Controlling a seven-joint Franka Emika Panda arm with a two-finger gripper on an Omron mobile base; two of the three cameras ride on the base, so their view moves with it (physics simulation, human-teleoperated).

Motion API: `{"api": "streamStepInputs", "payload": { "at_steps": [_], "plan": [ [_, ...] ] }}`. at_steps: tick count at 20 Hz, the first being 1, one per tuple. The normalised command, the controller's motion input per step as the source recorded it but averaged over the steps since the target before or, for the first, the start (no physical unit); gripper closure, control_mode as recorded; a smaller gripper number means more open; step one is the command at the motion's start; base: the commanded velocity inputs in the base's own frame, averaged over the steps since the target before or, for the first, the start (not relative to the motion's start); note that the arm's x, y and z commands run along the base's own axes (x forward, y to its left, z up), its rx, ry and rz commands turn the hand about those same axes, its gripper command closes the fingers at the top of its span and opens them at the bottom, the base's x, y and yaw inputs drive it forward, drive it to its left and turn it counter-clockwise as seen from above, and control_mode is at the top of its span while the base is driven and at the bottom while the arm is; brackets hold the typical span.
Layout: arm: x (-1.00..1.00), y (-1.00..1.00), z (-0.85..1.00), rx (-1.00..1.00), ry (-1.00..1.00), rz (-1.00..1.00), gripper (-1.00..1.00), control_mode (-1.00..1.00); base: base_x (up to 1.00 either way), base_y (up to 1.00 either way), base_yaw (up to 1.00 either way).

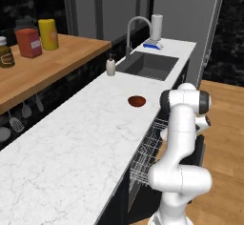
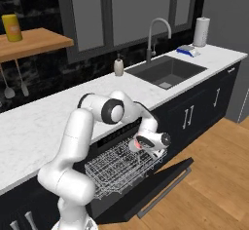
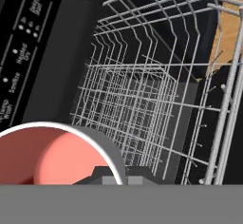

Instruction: Pick up the cup and bowl from the counter, place them in the dishwasher, and close the dishwasher door.

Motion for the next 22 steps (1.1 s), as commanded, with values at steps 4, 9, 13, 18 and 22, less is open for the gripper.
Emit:
{"api": "streamStepInputs", "payload": {
  "at_steps": [4, 9, 13, 18, 22],
  "plan": [
    [0.44, 0.09, -0.53, 0.00, 0.00, 0.00, 1.00, -1.00, 0.00, 0.00, 0.00],
    [0.20, 0.00, -0.48, -0.02, 0.00, 0.00, 1.00, -1.00, 0.00, 0.00, 0.00],
    [0.00, 0.00, -0.38, -0.05, 0.00, -0.01, -1.00, -1.00, 0.00, 0.00, 0.00],
    [0.00, 0.00, -0.22, -0.02, 0.00, -0.01, -1.00, -1.00, 0.00, 0.00, 0.00],
    [0.00, 0.00, -0.03, 0.00, 0.00, -0.01, -1.00, -1.00, 0.00, 0.00, 0.00]
  ]
}}
